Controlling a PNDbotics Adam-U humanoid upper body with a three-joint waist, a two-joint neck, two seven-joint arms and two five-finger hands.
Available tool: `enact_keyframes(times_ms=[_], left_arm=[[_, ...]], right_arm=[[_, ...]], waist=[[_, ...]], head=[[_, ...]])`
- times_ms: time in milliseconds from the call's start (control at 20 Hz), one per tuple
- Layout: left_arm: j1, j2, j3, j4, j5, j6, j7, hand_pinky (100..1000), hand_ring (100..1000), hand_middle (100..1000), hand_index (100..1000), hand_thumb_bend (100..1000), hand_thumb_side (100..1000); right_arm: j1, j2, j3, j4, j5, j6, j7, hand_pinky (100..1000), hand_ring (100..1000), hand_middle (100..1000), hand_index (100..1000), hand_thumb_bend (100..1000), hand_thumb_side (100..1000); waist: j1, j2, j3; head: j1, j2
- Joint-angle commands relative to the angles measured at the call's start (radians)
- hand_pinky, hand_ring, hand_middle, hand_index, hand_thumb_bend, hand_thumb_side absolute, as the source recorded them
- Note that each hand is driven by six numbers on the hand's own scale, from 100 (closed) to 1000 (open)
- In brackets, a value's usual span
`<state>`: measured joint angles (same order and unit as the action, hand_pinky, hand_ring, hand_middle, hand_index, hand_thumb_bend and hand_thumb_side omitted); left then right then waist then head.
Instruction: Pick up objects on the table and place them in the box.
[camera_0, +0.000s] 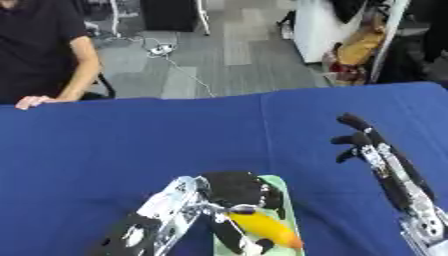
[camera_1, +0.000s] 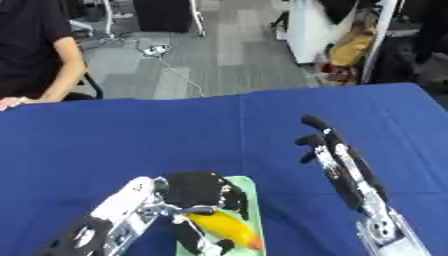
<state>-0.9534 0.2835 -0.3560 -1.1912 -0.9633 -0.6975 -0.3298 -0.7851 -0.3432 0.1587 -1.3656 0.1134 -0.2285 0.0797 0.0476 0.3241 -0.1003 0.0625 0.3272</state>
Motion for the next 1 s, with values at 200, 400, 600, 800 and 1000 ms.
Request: enact_keyframes(times_ms=[200, 400, 600, 800, 1000], left_arm=[[-0.015, 0.008, 0.007, -0.007, -0.003, -0.006, 0.002, 573, 669, 706, 779, 100, 615], [-0.014, 0.007, 0.006, -0.007, -0.002, -0.006, 0.002, 585, 678, 708, 780, 100, 617], [-0.012, 0.007, 0.006, -0.009, 0.002, -0.008, 0.005, 603, 689, 713, 782, 100, 621], [-0.004, 0.027, 0.009, -0.041, 0.042, -0.021, 0.014, 657, 702, 728, 781, 100, 614], [-0.003, 0.116, 0.045, -0.181, 0.274, -0.025, 0.071, 660, 663, 696, 766, 100, 579]], right_arm=[[-0.018, -0.011, -0.004, -0.019, -0.002, 0.000, 0.000, 572, 760, 936, 997, 112, 1000], [-0.017, -0.011, -0.004, -0.019, -0.002, 0.000, 0.000, 572, 760, 936, 997, 112, 1000], [-0.017, -0.011, -0.005, -0.019, -0.002, 0.000, 0.000, 573, 760, 936, 997, 113, 1000], [-0.010, -0.016, -0.013, -0.017, -0.001, 0.000, -0.007, 572, 760, 937, 997, 100, 1000], [0.006, -0.026, -0.017, -0.012, -0.002, 0.002, -0.018, 573, 760, 936, 997, 100, 1000]], waist=[[-0.002, -0.019, 0.001], [-0.002, -0.020, 0.002], [-0.002, -0.020, 0.004], [-0.002, -0.027, 0.011], [0.005, -0.044, 0.026]], head=[[0.005, -0.014], [0.005, -0.013], [0.004, -0.014], [-0.006, -0.011], [-0.026, -0.009]])
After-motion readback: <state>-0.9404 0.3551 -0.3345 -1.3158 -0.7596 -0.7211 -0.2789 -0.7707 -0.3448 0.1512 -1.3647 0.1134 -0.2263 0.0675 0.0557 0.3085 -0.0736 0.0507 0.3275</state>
